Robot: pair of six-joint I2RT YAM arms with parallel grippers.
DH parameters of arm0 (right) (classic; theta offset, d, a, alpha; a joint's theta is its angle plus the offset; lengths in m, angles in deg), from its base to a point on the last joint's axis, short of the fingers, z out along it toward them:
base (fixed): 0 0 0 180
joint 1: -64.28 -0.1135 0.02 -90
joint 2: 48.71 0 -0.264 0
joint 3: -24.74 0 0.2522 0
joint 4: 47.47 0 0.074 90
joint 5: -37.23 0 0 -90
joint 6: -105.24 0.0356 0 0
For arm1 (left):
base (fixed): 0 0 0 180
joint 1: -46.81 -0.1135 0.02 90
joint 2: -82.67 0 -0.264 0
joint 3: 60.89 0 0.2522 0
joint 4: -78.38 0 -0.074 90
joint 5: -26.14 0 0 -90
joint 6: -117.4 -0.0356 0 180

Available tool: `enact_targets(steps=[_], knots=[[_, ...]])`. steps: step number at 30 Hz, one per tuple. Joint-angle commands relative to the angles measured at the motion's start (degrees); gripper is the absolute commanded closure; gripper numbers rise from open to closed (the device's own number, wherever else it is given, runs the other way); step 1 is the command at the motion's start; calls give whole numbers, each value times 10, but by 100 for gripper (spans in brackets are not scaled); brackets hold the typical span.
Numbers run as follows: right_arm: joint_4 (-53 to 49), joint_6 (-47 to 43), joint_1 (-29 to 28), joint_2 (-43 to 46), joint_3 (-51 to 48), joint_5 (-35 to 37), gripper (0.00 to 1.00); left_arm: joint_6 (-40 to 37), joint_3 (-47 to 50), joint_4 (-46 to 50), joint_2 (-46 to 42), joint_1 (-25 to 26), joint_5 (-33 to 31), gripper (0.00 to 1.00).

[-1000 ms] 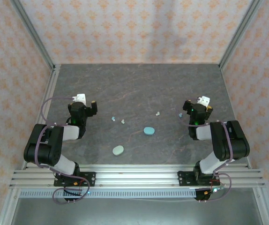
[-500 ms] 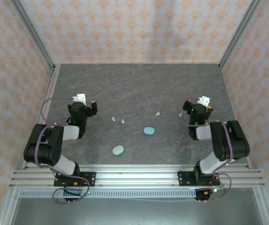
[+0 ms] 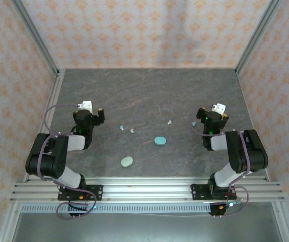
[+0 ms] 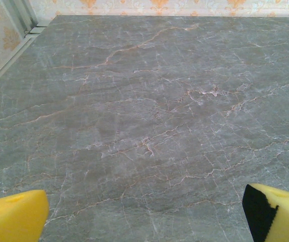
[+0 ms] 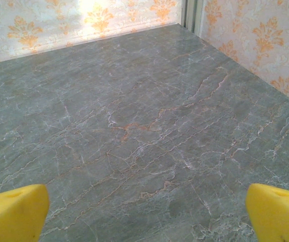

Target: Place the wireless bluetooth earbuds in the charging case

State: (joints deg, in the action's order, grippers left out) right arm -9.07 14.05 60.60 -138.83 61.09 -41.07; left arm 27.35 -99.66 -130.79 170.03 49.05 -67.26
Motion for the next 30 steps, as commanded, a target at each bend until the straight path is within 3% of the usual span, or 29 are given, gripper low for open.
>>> enact_targets(steps=[1, 10, 12, 16, 18, 21, 24, 27, 30], knots=[[-5, -6, 3, 13, -8, -5, 0, -10, 4, 5, -15, -2, 1, 0], [-4, -6, 3, 14, -9, -5, 0, -15, 1, 13, -18, -3, 19, 0], [4, -5, 3, 17, -12, -4, 0, -15, -13, 46, -28, -4, 20, 0], [-12, -12, 2, 69, -27, -18, 1, -25, -94, 217, -75, -5, 53, 0], [-68, -14, -1, 113, -19, -17, 1, -26, -125, 269, -97, -4, 68, 0], [-254, 30, -4, 183, 39, -18, 1, -47, -193, 393, -129, -3, 103, 0], [-438, 92, -10, 205, 119, -41, 0, -122, -286, 563, -150, 5, 202, 1], [-570, 117, -33, 203, 184, -74, 0, -210, -381, 759, -149, 43, 252, 4], [-649, 132, -73, 211, 216, -103, 0, -239, -418, 888, -159, 101, 237, 7]])
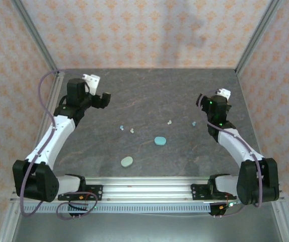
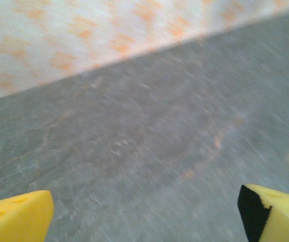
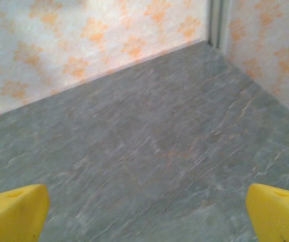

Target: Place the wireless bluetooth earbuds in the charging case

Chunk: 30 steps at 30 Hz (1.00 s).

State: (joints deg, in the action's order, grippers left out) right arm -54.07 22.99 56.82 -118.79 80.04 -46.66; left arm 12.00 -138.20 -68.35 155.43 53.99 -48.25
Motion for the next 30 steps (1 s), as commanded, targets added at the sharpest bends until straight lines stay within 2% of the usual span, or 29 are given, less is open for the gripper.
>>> enact_targets(steps=[1, 4, 6, 10, 15, 20, 28, 30], knots=[[-217, 54, -51, 18, 29, -61, 1, -81, -28, 281, -25, 70, 47, 8], [-230, 99, -97, 40, 10, -105, 4, -33, 11, 281, -75, 140, 78, 10], [-226, 120, -141, 45, -7, -124, 5, 6, 44, 260, -105, 206, 64, 11], [-245, 158, -211, 25, -8, -122, 6, 70, 75, 248, -109, 329, -23, 12], [-270, 176, -253, -29, 14, -129, 6, 164, 57, 300, -32, 446, -172, 13], [-289, 169, -262, -46, 32, -131, 6, 246, 33, 368, 25, 479, -212, 12], [-295, 156, -261, -44, 42, -125, 6, 267, 52, 344, 87, 480, -160, 11], [-299, 154, -261, -44, 44, -123, 6, 265, 69, 325, 101, 480, -126, 11]])
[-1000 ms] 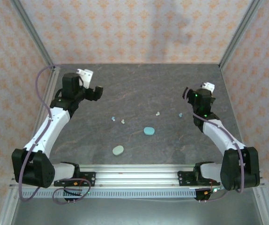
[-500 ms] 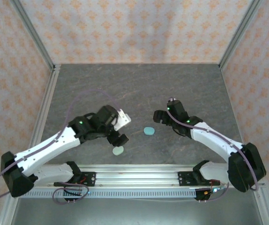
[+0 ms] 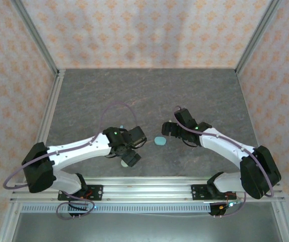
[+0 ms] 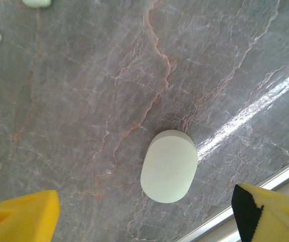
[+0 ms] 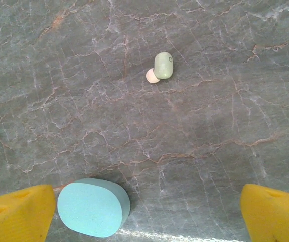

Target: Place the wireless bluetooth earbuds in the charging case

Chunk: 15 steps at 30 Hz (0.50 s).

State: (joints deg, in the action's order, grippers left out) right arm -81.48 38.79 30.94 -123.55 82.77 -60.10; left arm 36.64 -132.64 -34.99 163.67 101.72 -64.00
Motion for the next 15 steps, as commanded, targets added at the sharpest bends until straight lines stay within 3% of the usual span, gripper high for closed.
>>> enact_targets(steps=[1, 15], knots=[[-28, -6, -3, 3, 18, 12, 6, 22, 21, -15, 24, 2, 43, 12], [-19, -10, -2, -13, 28, 12, 5, 49, 57, -52, 72, 0, 34, 17]])
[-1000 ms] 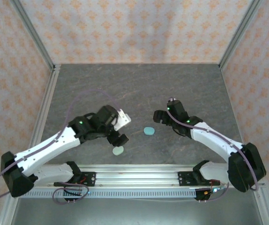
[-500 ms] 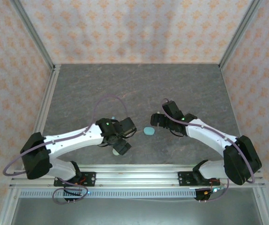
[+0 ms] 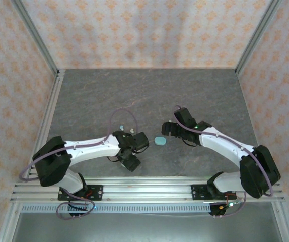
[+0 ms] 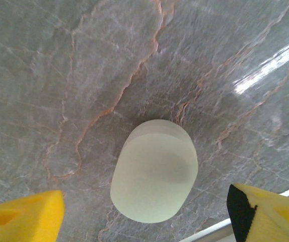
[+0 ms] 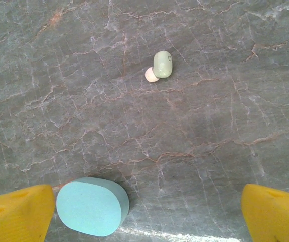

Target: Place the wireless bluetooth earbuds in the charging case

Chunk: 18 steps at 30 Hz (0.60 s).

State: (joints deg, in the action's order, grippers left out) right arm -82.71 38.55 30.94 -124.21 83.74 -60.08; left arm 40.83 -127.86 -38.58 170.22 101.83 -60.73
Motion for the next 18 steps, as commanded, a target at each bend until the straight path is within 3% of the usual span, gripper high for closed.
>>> enact_targets(steps=[1, 18], knots=[[-6, -8, -3, -8, 19, 12, 5, 4, 10, -21, 11, -1, 2, 18], [1, 14, -2, -16, 17, 6, 3, -21, 9, -48, 53, 0, 35, 47]])
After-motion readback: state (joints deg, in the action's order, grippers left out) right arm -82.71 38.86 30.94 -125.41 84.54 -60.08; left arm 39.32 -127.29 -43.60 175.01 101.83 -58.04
